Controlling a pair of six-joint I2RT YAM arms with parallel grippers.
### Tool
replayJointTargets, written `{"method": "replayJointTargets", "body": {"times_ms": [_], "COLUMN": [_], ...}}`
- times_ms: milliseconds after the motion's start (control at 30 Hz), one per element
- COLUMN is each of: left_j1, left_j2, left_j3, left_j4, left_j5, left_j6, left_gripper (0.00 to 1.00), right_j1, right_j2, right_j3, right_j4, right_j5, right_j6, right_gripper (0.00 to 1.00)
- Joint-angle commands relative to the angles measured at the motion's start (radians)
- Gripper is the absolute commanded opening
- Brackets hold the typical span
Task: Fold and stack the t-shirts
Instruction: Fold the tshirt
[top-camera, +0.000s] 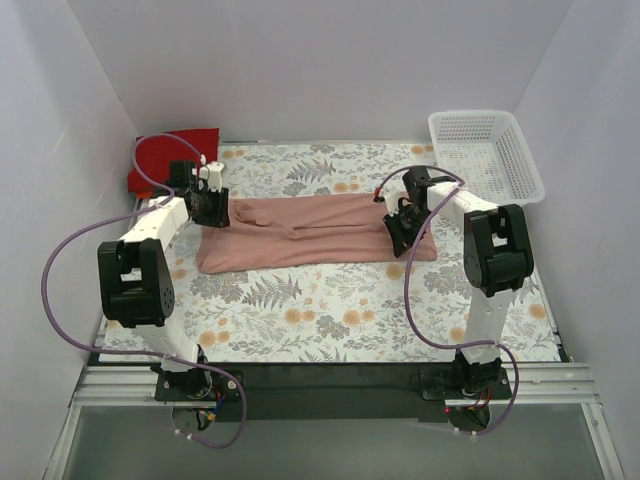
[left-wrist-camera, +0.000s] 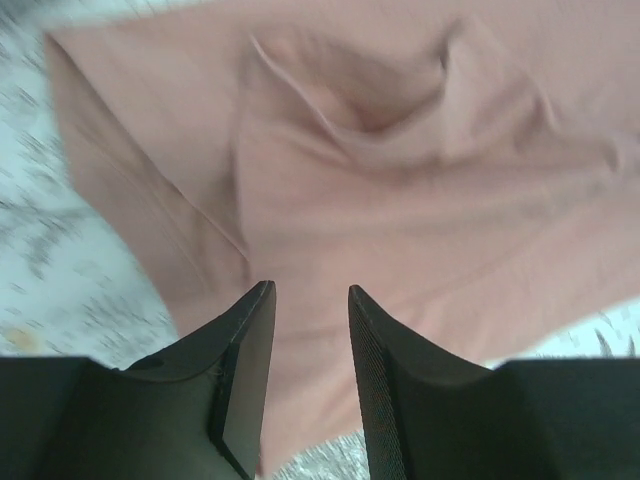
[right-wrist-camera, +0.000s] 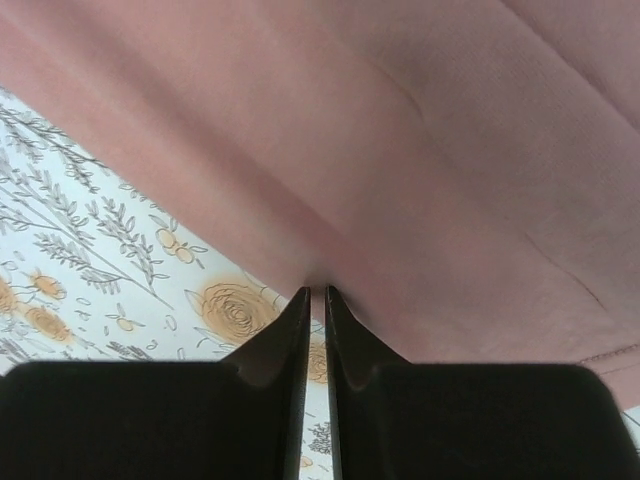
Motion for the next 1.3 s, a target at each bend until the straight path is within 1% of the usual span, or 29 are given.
{"method": "replayJointTargets", "body": {"times_ms": [0, 100, 167, 233, 300, 333, 433, 500, 533, 567, 600, 633, 700, 767, 833, 867, 900, 933, 967, 1000, 1033, 1100, 1133, 1200, 1267], "left_j1": [-0.006, -0.006, -0.006, -0.007, -0.009, -0.012, -0.026, -0.026, -0.059, -0.065, -0.070, -0.073, -0.090, -0.111, -0.130, -0.148, -0.158, -0.165, -0.177, -0.179, -0.179, -0.178, -0.176, -0.176, -0.174], "left_j2": [-0.086, -0.095, -0.093, -0.090, -0.090, -0.090, -0.090, -0.054, -0.034, -0.009, 0.015, 0.066, 0.117, 0.198, 0.258, 0.316, 0.344, 0.371, 0.431, 0.456, 0.485, 0.538, 0.543, 0.522, 0.487], "left_j3": [-0.115, -0.189, -0.212, -0.223, -0.217, -0.212, -0.203, -0.180, -0.165, -0.133, -0.111, -0.094, -0.025, 0.036, 0.140, 0.179, 0.267, 0.314, 0.361, 0.418, 0.520, 0.634, 0.703, 0.724, 0.699], "left_j4": [-0.094, -0.118, -0.121, -0.133, -0.143, -0.152, -0.144, -0.131, -0.120, -0.120, -0.120, -0.109, -0.103, -0.103, -0.106, -0.109, -0.112, -0.118, -0.123, -0.126, -0.137, -0.161, -0.173, -0.170, -0.163], "left_j5": [0.080, 0.089, 0.085, 0.088, 0.088, 0.086, 0.062, 0.031, 0.021, 0.010, 0.002, -0.003, -0.030, -0.039, -0.055, -0.061, -0.061, -0.065, -0.067, -0.064, -0.050, -0.039, -0.004, 0.007, 0.029], "left_j6": [0.018, 0.023, 0.029, 0.033, 0.041, 0.043, 0.041, 0.027, 0.024, 0.023, 0.018, 0.018, 0.017, 0.020, 0.020, 0.018, 0.017, 0.018, 0.017, 0.012, 0.001, -0.035, -0.045, -0.066, -0.072], "left_gripper": [0.34, 0.34, 0.34, 0.34, 0.35, 0.35, 0.35, 0.35, 0.35, 0.35, 0.34, 0.34, 0.34, 0.33, 0.33, 0.33, 0.33, 0.33, 0.34, 0.34, 0.36, 0.38, 0.41, 0.42, 0.42], "right_j1": [-0.005, 0.001, 0.005, 0.028, 0.065, 0.083, 0.180, 0.253, 0.271, 0.289, 0.288, 0.286, 0.271, 0.233, 0.203, 0.179, 0.165, 0.153, 0.131, 0.124, 0.119, 0.116, 0.117, 0.125, 0.146], "right_j2": [0.032, 0.037, 0.029, 0.002, -0.050, -0.072, -0.165, -0.224, -0.239, -0.249, -0.267, -0.278, -0.304, -0.304, -0.273, -0.258, -0.228, -0.212, -0.198, -0.172, -0.158, -0.117, -0.103, -0.069, -0.055], "right_j3": [0.008, -0.054, -0.097, -0.181, -0.239, -0.302, -0.405, -0.437, -0.437, -0.427, -0.410, -0.385, -0.316, -0.232, -0.186, -0.161, -0.134, -0.121, -0.109, -0.095, -0.091, -0.083, -0.085, -0.089, -0.123], "right_j4": [0.022, 0.035, 0.032, 0.030, 0.026, 0.018, 0.000, -0.029, -0.043, -0.104, -0.135, -0.161, -0.180, -0.178, -0.175, -0.169, -0.160, -0.136, -0.126, -0.114, -0.090, -0.076, -0.071, -0.066, -0.059], "right_j5": [0.049, 0.090, 0.104, 0.132, 0.152, 0.155, 0.161, 0.114, 0.083, 0.042, -0.051, -0.082, -0.122, -0.126, -0.101, -0.086, -0.039, -0.014, 0.003, 0.049, 0.073, 0.118, 0.120, 0.126, 0.129], "right_j6": [-0.032, -0.057, -0.081, -0.103, -0.127, -0.133, -0.159, -0.181, -0.187, -0.214, -0.228, -0.236, -0.244, -0.229, -0.210, -0.203, -0.193, -0.183, -0.173, -0.169, -0.160, -0.156, -0.150, -0.147, -0.149], "right_gripper": [0.16, 0.15, 0.15, 0.15, 0.15, 0.14, 0.14, 0.14, 0.14, 0.14, 0.14, 0.15, 0.17, 0.18, 0.19, 0.19, 0.19, 0.19, 0.19, 0.19, 0.19, 0.19, 0.19, 0.19, 0.18]}}
